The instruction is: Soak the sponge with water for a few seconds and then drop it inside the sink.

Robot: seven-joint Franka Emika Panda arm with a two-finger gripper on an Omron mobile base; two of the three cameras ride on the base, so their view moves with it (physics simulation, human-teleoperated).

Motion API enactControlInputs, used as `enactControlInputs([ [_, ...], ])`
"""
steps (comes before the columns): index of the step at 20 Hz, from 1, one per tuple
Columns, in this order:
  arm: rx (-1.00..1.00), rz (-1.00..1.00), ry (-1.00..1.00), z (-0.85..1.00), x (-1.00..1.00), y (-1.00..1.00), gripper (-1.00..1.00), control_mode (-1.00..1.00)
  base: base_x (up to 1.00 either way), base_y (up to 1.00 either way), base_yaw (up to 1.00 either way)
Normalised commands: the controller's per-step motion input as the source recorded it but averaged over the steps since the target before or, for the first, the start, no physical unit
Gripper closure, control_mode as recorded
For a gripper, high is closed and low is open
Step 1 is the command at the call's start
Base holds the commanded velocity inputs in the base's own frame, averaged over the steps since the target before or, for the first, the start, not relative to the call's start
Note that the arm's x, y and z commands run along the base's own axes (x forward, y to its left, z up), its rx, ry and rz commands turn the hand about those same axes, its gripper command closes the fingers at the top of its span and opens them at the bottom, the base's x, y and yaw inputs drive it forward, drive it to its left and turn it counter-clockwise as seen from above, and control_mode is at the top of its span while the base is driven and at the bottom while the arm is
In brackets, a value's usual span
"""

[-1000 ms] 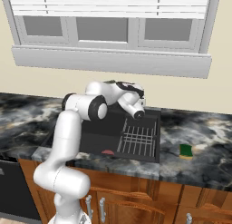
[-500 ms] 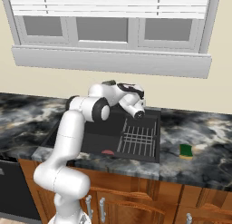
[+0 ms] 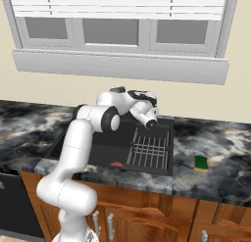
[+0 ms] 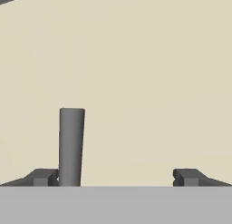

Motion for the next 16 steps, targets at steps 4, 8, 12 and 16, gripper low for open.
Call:
enactControlInputs([
  [4,0.0,-0.1,0.0,0.0,0.0,-0.23,-1.0,-1.0,0.0,0.0,0.0],
  [8,0.0,-0.11,0.0,0.0,0.0,-0.24,-1.0,-1.0,0.0,0.0,0.0],
  [12,0.0,-0.1,0.01,0.0,0.0,-0.26,-1.0,-1.0,0.0,0.0,0.0],
  [16,0.0,-0.09,0.02,0.0,0.0,-0.29,-1.0,-1.0,0.0,0.0,0.0],
])
